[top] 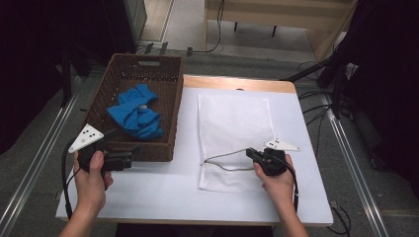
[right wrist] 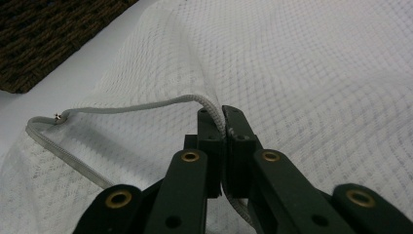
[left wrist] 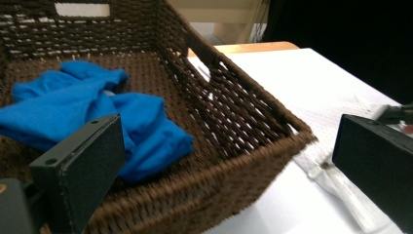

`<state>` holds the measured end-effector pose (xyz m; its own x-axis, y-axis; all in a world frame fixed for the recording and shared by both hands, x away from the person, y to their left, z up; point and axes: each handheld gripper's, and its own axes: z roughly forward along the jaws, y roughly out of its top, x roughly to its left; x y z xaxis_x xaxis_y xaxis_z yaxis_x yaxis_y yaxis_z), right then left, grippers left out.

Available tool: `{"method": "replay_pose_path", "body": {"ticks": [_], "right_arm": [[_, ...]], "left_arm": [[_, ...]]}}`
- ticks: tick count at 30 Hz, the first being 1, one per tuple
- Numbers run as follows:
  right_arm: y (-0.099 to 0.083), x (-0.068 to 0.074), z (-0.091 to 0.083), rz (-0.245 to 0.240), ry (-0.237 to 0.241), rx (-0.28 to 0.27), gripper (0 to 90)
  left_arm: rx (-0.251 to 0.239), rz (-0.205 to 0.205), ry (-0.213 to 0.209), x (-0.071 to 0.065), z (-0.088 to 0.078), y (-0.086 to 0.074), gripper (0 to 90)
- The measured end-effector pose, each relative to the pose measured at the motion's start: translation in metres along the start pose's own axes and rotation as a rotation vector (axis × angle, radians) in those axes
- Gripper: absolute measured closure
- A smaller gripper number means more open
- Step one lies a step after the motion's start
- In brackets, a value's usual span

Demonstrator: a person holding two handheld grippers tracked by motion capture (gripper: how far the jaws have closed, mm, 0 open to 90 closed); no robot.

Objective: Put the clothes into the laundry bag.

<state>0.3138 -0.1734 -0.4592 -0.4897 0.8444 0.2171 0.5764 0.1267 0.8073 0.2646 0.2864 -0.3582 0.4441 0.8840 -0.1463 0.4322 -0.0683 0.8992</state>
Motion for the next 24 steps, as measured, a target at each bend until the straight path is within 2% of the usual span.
{"method": "replay_pose_path", "body": {"ticks": [3,12,15,18,24], "right_arm": [[0.0,0.001,0.0,0.0,0.002,0.003,88.4],[-0.001,0.0,0.001,-0.003,0.003,0.007,88.4],[0.0,0.0,0.0,-0.001,0.009,0.004,88.1],[0.0,0.0,0.001,-0.005,0.008,0.007,88.1],[-0.001,0.0,0.001,-0.009,0.009,0.01,88.2]], "left_arm": [[-0.007,-0.001,0.017,0.003,0.004,0.01,0.0],[0.004,0.005,0.046,0.009,0.015,0.021,0.0],[-0.006,-0.009,0.04,0.012,0.017,0.027,0.0],[-0.009,0.003,0.053,0.014,0.019,0.036,0.0],[-0.004,0.003,0.073,0.019,0.024,0.042,0.0]]}}
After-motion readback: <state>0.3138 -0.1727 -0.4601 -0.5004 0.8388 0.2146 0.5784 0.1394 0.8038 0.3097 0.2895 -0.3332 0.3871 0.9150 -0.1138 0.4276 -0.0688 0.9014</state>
